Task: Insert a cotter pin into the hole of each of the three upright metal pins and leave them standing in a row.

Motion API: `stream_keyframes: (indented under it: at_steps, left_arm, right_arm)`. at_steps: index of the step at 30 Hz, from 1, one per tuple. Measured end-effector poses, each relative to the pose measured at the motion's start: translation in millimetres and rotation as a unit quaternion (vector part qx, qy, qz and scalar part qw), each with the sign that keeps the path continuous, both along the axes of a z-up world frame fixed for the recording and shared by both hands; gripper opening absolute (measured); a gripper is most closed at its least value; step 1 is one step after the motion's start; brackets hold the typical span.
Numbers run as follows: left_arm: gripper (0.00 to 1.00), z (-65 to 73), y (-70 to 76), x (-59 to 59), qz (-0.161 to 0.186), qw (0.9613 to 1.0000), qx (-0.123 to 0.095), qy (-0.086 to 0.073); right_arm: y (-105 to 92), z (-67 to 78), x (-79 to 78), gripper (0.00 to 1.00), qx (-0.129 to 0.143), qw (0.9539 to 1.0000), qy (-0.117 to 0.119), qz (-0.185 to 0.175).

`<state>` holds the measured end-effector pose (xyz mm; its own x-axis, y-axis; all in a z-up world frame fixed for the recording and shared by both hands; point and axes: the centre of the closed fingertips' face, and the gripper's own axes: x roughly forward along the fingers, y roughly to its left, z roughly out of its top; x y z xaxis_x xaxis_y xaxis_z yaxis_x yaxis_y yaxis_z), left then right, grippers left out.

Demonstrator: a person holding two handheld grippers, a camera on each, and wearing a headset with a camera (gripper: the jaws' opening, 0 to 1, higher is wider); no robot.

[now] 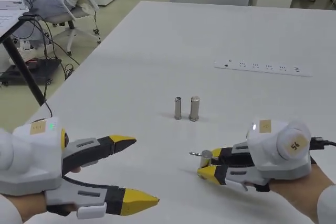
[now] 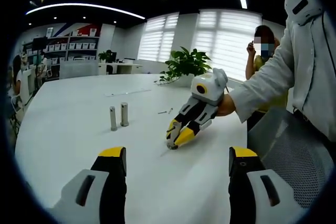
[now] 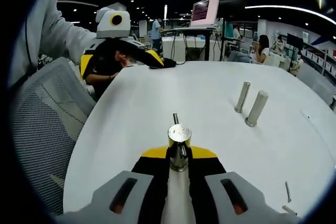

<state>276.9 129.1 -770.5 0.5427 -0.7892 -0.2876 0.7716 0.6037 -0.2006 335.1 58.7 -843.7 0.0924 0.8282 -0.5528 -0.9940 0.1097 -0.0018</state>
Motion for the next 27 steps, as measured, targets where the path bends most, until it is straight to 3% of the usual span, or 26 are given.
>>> stream_keyframes:
  at_steps: [5,12,27]
  left_arm:
    - [0.80,0.9,0.0,1.3,0.000,1.0000,0.000,-0.002]
    - [0.80,1.0,2.4,1.9,0.004,1.0000,0.001,-0.002]
    - [0.79,4.0,9.7,4.6,0.014,0.9999,0.000,-0.007]
  right_arm:
    - [2.7,0.9,3.7,0.13,-0.006,0.9999,-0.012,0.007]
    - [12.2,2.8,10.9,0.12,0.004,1.0000,-0.005,0.002]
    - [57.7,12.0,30.9,0.13,0.036,0.9993,-0.009,0.007]
